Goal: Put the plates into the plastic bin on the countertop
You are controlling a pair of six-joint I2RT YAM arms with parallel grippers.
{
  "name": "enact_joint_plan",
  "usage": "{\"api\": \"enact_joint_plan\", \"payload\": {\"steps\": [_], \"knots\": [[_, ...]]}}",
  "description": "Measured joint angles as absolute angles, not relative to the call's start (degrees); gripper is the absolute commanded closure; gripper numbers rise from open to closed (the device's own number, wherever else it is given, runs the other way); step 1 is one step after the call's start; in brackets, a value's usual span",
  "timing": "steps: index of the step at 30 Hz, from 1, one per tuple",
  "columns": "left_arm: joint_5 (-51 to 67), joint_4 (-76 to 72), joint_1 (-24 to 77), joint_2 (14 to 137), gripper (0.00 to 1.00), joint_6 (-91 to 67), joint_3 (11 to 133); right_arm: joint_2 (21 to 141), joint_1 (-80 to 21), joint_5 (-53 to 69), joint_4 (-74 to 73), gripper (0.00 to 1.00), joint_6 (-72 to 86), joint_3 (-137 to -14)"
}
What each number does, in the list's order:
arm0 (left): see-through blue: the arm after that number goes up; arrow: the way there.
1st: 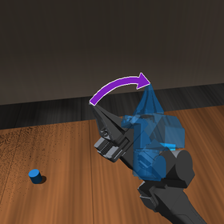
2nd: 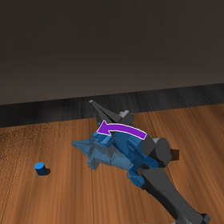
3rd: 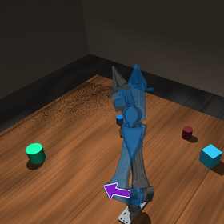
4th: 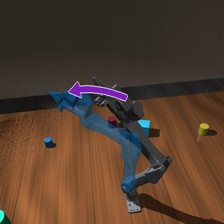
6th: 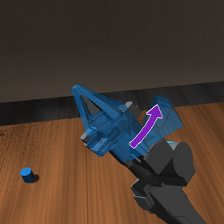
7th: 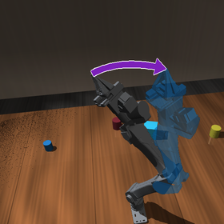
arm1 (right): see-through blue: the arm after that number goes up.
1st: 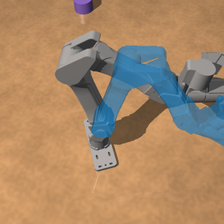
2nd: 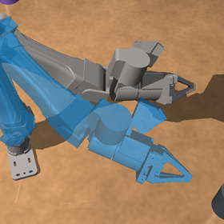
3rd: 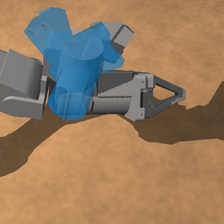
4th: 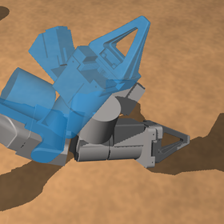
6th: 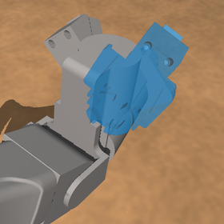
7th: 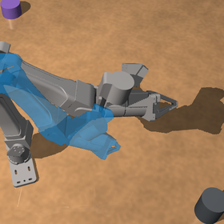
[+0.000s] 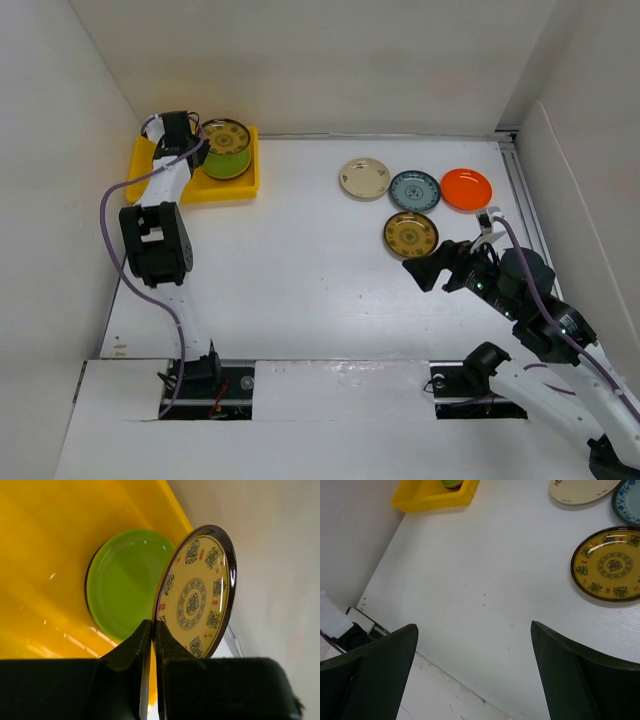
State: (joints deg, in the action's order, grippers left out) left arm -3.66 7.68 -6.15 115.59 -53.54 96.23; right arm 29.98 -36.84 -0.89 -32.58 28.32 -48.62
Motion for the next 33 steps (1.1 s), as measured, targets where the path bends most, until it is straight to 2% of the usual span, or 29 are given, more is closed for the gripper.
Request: {"api": "enact_joint_plan", "payload": {"steps": [3,6,8,9,10,13,20,25,27,30,33], "knots": [[-2.6,9.7,-7.1,122.7,0.98,-53.2,104.4,29.8,-36.8,-0.4,-32.7,0.0,28.3,-48.4],[-0.8,11.4,-7.8,126.2,0.71,-52.6,106.4,29.5,-36.8,-0.4,-32.9,0.0,28.3,-48.4],[0.1,12.3,-8.1,126.6,0.61,-52.5,106.0,29.5,-36.8,-0.4,-33.1,0.0,28.3,-48.4],[0.4,12.2,-8.2,126.4,0.53,-52.5,105.5,29.5,-36.8,-0.4,-33.1,0.0,28.3,-48.4],[0.8,12.2,-8.3,126.0,0.35,-52.4,105.1,29.6,-36.8,-0.4,-33.1,0.0,28.3,-48.5],[1.4,11.8,-8.3,122.8,0.0,-51.7,102.4,29.8,-36.8,-0.4,-33.1,0.0,28.3,-48.9],[4.4,7.3,-2.6,104.1,0.0,-47.5,91.8,30.1,-36.8,-0.7,-33.0,0.0,28.3,-49.1],[8.2,-5.3,14.4,93.2,0.0,-44.4,77.6,30.3,-36.8,-2.4,-33.5,0.0,28.6,-50.0],[9.4,-10.6,22.9,94.0,0.0,-44.4,71.5,30.4,-36.8,-3.2,-34.8,0.0,29.1,-51.7],[10.3,-14.5,35.6,101.4,0.0,-44.7,66.0,30.2,-36.8,-4.3,-36.4,0.0,30.2,-55.1],[11.8,-16.6,43.0,110.3,0.0,-45.9,63.9,29.0,-36.8,-4.6,-36.8,0.0,30.7,-56.9]]}}
